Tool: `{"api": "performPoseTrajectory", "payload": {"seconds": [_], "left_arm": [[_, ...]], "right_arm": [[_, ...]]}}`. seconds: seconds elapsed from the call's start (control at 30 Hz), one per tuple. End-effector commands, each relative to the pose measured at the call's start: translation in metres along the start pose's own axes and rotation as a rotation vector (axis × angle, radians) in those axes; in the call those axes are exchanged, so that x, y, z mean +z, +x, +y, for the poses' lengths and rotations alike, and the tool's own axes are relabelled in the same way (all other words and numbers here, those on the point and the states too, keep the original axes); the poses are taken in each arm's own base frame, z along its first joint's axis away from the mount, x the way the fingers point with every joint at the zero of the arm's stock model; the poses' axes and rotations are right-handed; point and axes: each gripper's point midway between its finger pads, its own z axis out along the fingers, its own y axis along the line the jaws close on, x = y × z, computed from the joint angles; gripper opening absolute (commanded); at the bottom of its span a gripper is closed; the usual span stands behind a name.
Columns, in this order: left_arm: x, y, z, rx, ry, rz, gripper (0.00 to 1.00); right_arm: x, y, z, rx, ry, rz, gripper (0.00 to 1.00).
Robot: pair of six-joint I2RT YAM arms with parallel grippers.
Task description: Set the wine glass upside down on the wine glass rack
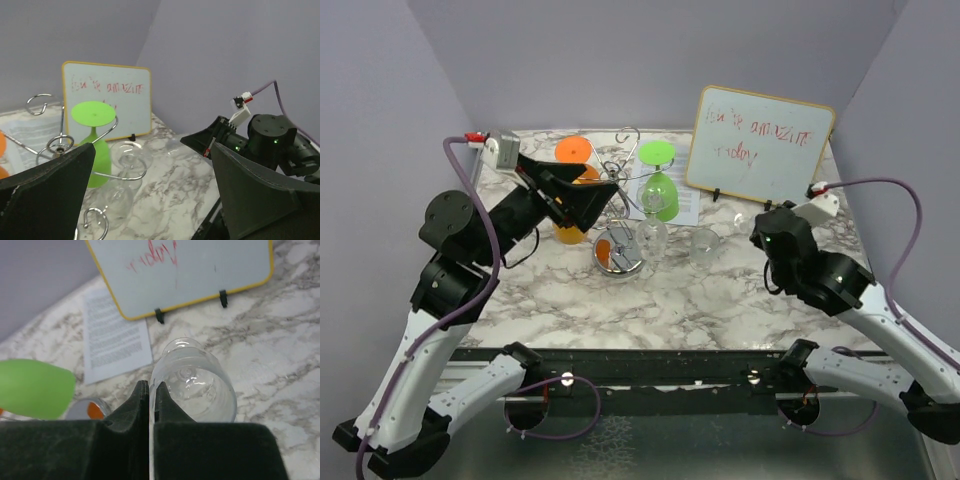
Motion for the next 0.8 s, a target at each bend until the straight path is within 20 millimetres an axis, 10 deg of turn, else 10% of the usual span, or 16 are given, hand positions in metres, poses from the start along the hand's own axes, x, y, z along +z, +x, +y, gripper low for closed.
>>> {"api": "performPoseTrajectory", "payload": {"seconds": [0.0, 0.37, 0.77], "left_arm": [[0.023, -0.01, -0.022, -0.15, 0.092, 0.02, 0.99], [0.097, -0.008, -0.025, -0.365, 0.161, 0.104, 0.99], [0.136, -0.031, -0.039, -0.632, 0.288, -0.02, 0.99]], "right_arm": [[-0.021, -0.082, 0.026, 0.192, -0.153, -0.271, 0.01], [-0.092, -0.183, 0.055, 0.41, -0.554, -0.614, 0.01], [-0.147, -0.222, 0.094, 0.587, -0.916, -0.763, 0.01]]}}
